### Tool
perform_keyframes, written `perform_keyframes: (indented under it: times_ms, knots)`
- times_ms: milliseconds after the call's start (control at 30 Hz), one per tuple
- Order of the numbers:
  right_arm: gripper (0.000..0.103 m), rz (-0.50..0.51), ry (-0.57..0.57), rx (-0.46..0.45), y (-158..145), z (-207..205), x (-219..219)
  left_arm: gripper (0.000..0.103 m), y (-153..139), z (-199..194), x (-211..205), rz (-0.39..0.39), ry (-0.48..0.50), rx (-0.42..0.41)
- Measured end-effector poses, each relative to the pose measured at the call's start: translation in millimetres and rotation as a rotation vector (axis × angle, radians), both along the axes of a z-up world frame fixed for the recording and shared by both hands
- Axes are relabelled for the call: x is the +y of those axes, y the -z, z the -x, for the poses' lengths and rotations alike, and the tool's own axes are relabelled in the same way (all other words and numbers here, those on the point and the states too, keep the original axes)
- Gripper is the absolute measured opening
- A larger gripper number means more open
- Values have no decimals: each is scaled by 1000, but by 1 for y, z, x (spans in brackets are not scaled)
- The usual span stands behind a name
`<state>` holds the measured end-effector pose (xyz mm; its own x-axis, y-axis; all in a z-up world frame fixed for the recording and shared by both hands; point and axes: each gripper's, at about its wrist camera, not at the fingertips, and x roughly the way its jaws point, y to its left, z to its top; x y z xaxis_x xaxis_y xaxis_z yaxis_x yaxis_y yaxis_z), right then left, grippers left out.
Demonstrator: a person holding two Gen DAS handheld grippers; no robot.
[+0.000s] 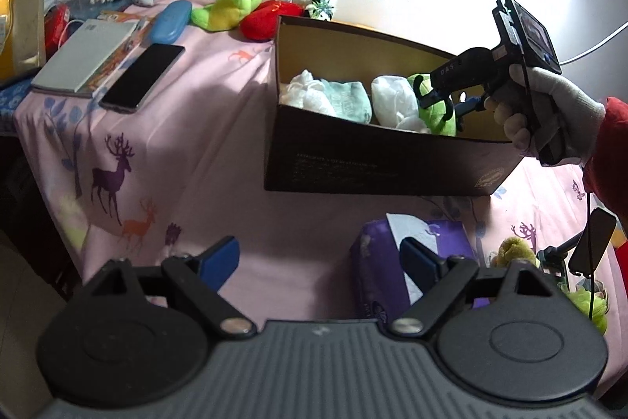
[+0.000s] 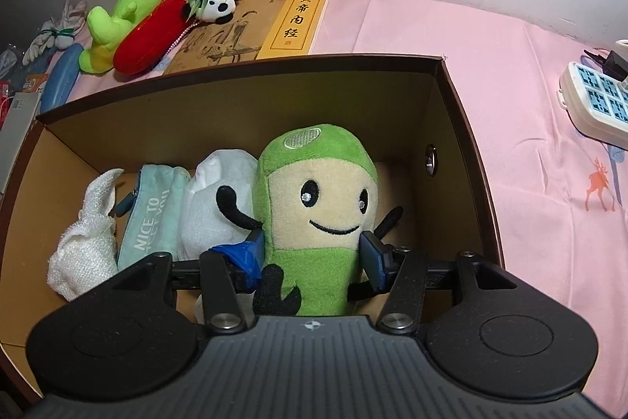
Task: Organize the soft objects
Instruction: 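Carry the green plush toy into the box and open the right gripper, then reach the left gripper to the yellow fuzzy plush and grasp it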
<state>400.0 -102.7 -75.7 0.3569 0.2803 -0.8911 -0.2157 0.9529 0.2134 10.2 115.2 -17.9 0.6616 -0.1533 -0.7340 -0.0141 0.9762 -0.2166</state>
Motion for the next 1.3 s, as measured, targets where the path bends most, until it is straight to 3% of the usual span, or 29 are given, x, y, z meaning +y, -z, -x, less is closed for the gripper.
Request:
perform_keyframes:
  times_ms: [133,400,733,967,1300]
  knots:
    - [37,13,-15,5,-7,5,-2,89,-1,-2,3,6,2,-1]
    - [37,-67,12,-44,-39,25,-19,89,-7,-13,-14,6,84,-30]
    - [37,-209,37,-86,-78,94,-52,89,-15,-29,-46,7,224,-53]
    - [37,-281,90,-83,-84,140,-80,89,-10,-46,-75,-5,301,-8]
    - [37,-390,145,-84,-86,189,-116,89,-9,-50,-109,-99,306,40]
